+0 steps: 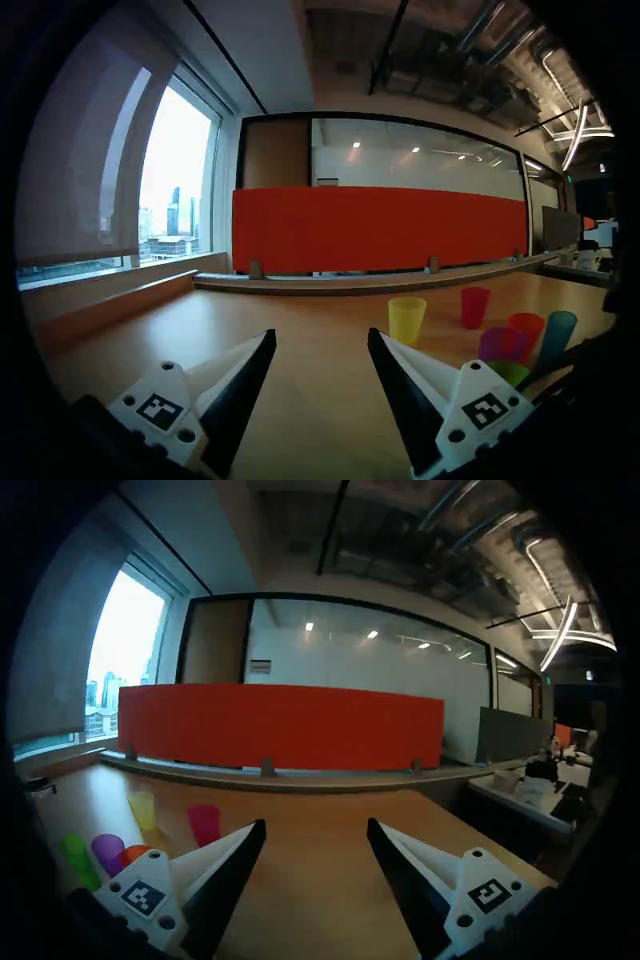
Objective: Pour water
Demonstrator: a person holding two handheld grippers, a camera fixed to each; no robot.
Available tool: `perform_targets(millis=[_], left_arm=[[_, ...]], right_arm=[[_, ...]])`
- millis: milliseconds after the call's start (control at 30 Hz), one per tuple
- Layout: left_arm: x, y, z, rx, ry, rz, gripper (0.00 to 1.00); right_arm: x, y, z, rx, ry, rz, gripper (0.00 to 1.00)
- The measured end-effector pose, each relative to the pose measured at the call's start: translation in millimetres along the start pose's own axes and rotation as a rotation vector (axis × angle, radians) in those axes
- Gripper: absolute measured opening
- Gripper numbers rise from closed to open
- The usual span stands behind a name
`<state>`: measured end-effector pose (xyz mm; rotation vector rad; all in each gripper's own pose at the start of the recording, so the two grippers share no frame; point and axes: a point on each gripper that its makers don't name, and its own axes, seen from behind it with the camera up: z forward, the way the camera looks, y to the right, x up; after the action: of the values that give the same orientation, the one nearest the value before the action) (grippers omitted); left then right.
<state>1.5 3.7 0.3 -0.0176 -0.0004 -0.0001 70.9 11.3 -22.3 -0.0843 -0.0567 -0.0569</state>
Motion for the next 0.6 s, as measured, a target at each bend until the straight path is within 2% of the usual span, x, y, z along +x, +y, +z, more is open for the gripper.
perform_targets(millis=[400, 600], left_arm=[[1, 0.0, -0.2, 0.000, 0.000, 0.000, 0.87], [0, 0.2, -0.1, 0.000, 0.000, 0.000, 0.87]], right_arm=[[-4, -5, 2.5, 0.004, 0.051, -0.034, 0.98], [-8, -11, 7.7, 0.024, 0.082, -0.017, 0.98]])
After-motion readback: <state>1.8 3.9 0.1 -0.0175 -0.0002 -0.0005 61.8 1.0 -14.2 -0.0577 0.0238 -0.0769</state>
